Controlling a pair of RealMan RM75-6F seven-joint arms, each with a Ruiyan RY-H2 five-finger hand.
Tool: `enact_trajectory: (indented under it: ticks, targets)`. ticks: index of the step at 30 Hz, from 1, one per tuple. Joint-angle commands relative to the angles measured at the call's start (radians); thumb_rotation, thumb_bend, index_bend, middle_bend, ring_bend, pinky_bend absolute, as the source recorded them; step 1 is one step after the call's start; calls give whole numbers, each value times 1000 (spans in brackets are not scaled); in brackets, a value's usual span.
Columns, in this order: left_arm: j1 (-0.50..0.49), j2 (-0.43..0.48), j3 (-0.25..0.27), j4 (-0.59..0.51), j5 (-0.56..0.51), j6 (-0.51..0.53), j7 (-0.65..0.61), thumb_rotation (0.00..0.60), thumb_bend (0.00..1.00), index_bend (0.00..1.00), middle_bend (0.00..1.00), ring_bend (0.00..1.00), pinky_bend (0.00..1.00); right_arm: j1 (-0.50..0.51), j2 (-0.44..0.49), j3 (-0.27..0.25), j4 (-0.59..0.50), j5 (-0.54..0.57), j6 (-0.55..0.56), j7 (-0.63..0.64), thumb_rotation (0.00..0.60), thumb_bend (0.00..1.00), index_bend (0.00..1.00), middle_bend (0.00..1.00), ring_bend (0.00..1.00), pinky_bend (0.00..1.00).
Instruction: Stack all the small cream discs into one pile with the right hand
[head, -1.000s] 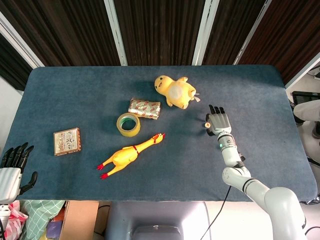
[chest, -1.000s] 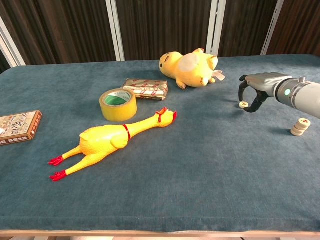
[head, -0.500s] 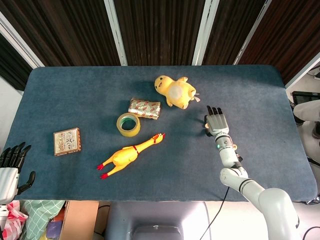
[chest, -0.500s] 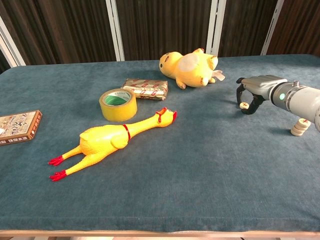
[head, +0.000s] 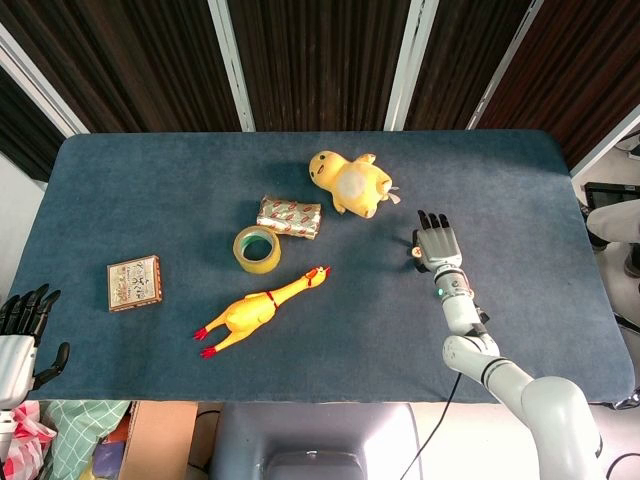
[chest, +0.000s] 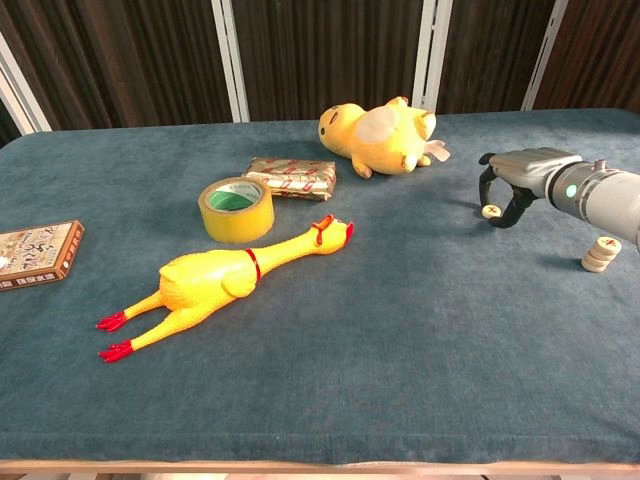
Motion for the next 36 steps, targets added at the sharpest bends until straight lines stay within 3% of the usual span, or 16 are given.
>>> enact_trajectory:
  ticks: [1,7,13,18,28,36]
  targets:
    - [1,0,1,0,2,3,0,600,438,0,0,0,67,-3,3,2,-4,3,0,-6,600,468,562,65,0,0]
    - [2,1,2,0,4,4,-2,600,438,0,0,0,67,-8,7,2,-20,-7,10,1,600,468,625,95,0,0]
    - [4,3,5,1,13,11,-7,600,438,0,0,0,67,-30,58,4,-109,-39,64,31,600,469,669,114,0,0]
    - [9,4,5,0,16,21,-12,600,438,0,0,0,66,-80,158,-9,-296,-92,133,74,600,468,671,116,0,0]
    - [11,3,3,-3,13,23,-5,600,437,0,0,0,67,-220,478,-124,-782,-232,220,124,600,468,666,117,0,0]
    - [6,-4,7,-3,23,17,15,600,441,0,0,0,66,-301,616,-221,-903,-323,290,106,600,468,651,117,0,0]
